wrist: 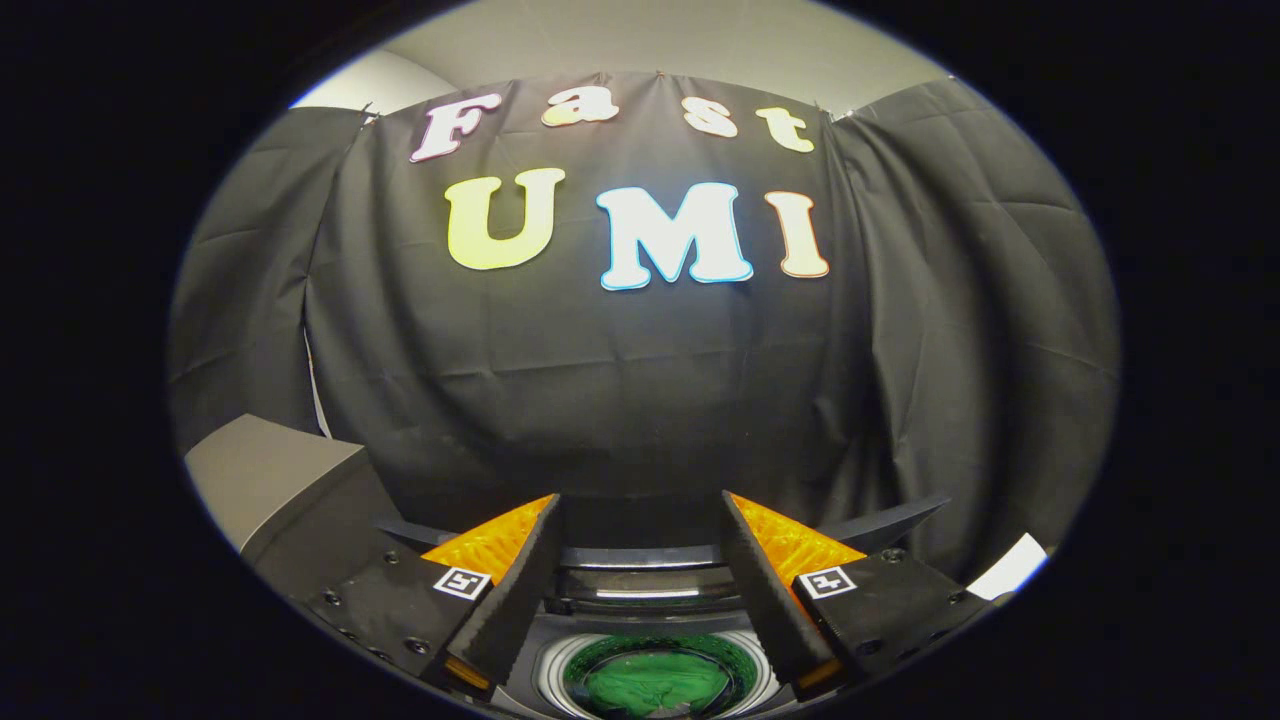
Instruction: Put the clothes into the washing machine and then close the washing machine lid.
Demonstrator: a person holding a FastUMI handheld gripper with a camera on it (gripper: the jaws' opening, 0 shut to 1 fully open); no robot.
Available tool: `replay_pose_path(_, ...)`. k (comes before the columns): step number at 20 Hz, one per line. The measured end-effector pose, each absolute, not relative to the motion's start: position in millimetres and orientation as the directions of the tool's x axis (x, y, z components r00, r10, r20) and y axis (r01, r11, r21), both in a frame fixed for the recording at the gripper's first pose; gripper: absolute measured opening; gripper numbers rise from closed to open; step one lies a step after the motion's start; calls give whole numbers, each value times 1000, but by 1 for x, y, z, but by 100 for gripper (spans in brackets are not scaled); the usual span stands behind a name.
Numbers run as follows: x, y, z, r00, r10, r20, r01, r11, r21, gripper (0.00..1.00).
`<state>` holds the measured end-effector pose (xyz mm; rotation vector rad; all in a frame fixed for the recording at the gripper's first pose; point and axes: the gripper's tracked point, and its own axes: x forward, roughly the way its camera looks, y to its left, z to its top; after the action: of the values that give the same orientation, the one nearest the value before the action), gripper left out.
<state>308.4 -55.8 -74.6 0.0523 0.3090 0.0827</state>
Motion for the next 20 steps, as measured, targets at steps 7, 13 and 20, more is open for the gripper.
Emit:
replay_pose_path(7, 281, -57, -81, 951, 83, -297, -67, 996, 63, 96)
replay_pose_path(13, 253, -57, -94, 948, 79, -308, -63, 996, 64, 96)
replay_pose_path(20, 222, -60, -114, 937, 91, -337, -59, 993, 105, 96)
